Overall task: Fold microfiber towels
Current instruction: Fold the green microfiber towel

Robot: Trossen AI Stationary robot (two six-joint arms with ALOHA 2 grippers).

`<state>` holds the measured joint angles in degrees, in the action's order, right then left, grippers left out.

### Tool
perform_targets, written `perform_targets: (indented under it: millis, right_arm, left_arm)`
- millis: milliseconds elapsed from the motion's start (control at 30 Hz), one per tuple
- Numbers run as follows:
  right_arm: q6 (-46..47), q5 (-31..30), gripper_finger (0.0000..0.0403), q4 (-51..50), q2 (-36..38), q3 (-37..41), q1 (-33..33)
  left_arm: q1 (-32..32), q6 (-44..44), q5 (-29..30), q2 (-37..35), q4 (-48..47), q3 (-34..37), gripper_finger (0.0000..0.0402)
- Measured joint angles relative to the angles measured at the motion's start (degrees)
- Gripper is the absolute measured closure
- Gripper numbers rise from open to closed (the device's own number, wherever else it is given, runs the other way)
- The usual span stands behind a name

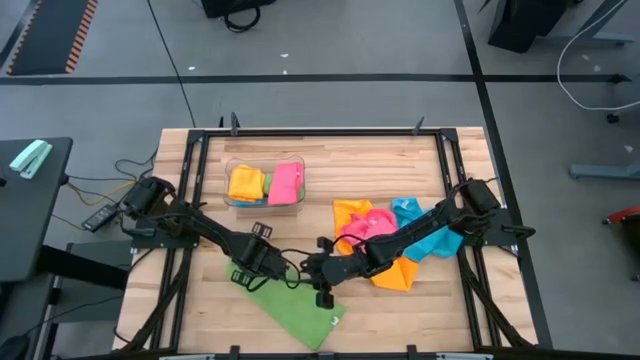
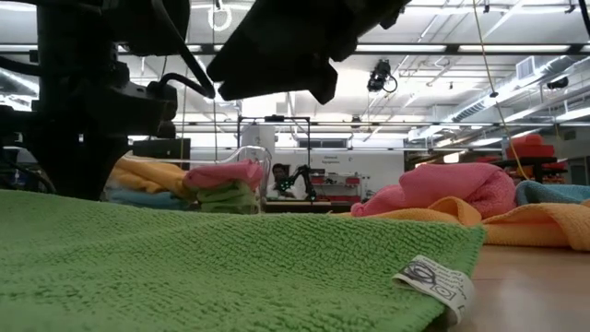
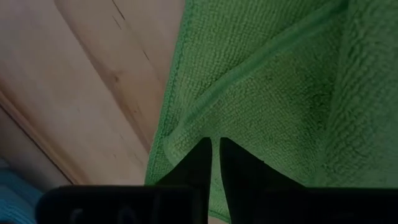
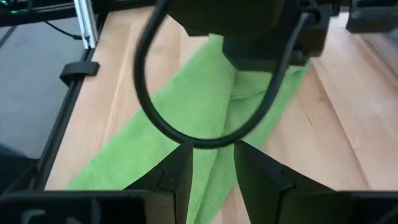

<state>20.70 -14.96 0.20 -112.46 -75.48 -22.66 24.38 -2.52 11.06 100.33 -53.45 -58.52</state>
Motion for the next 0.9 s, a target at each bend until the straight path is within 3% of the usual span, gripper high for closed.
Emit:
perform_targets:
  millis: [333, 567, 900]
  right_arm:
    - [5.0, -0.7, 0.0268, -6.8, -0.3, 0.0, -2.4]
    - [6.4, -3.3, 0.0260, -7.8, -0.6, 0.0, -5.9]
    - [5.4, -9.5, 0.0259, -5.8, -0.6, 0.0, -9.0]
  left_arm:
    - [-0.1, 3.2, 0.7, 0.0, -1.8, 0.0, 0.0324]
    - [-0.6, 2.5, 1.6, 0.0, -4.4, 0.0, 0.0325]
    - [-3.3, 6.2, 2.0, 0.0, -3.6, 0.0, 0.0243]
